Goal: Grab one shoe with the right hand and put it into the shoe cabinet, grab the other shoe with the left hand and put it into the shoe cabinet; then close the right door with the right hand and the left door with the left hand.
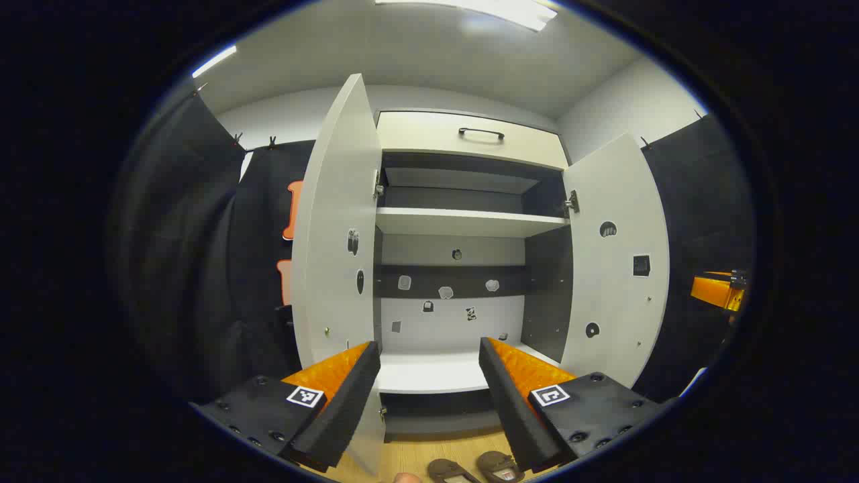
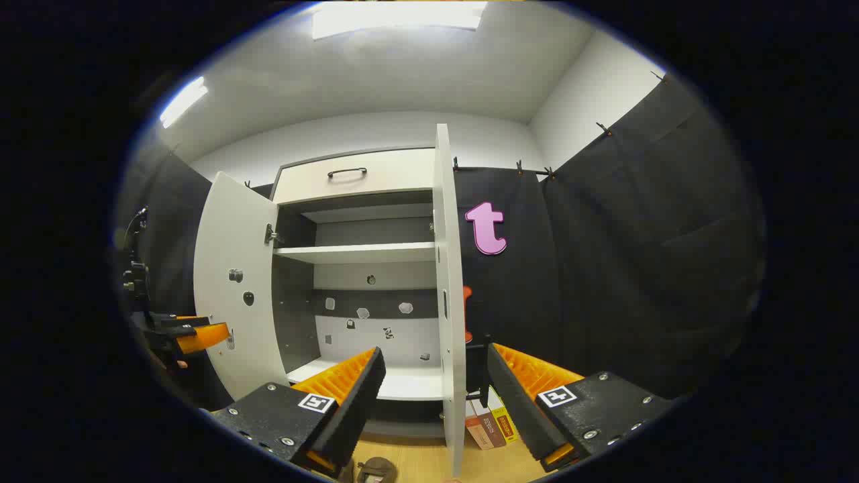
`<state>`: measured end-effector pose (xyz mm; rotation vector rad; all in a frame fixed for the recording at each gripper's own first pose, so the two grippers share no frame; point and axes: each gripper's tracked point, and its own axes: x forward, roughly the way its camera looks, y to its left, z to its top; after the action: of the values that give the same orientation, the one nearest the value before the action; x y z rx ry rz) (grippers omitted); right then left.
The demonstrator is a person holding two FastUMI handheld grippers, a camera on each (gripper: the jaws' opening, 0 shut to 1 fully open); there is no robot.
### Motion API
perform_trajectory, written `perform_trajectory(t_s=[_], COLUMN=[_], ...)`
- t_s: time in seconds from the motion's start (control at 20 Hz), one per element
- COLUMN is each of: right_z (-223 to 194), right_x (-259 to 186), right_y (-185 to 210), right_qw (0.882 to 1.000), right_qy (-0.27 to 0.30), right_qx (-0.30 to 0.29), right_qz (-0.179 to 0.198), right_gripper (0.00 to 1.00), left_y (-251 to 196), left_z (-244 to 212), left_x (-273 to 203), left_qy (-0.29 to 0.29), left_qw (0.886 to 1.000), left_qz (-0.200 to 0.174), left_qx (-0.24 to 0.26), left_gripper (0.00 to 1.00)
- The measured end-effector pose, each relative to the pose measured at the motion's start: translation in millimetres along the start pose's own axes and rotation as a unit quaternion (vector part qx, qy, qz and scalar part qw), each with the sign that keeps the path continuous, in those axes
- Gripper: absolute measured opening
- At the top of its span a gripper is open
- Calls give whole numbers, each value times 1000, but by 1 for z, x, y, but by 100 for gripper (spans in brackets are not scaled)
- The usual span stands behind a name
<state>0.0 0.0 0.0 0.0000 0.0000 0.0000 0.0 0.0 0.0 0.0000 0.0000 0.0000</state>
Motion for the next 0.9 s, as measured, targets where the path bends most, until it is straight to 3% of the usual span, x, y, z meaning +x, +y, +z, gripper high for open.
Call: perform_trajectory(t_s=[0.15, 0.2, 0.65, 0.9], right_z=[-7, -9, -25, -53], right_x=[4, 4, 5, 18], right_y=[2, 2, 34, 63], right_qw=[1000, 1000, 1000, 998], right_qy=[9, 11, 8, 41], right_qx=[1, 0, -19, -17], right_qz=[1, -2, 22, 45], right_gripper=[100, 94, 94, 94], left_y=[1, 2, 4, 6], left_z=[-3, -5, -28, -36], left_x=[-2, -2, 4, -2], left_qy=[3, 5, 17, 10], left_qw=[1000, 1000, 1000, 1000], left_qz=[-1, -1, -7, -7], left_qx=[-3, -5, 1, -4], left_gripper=[96, 96, 96, 96])
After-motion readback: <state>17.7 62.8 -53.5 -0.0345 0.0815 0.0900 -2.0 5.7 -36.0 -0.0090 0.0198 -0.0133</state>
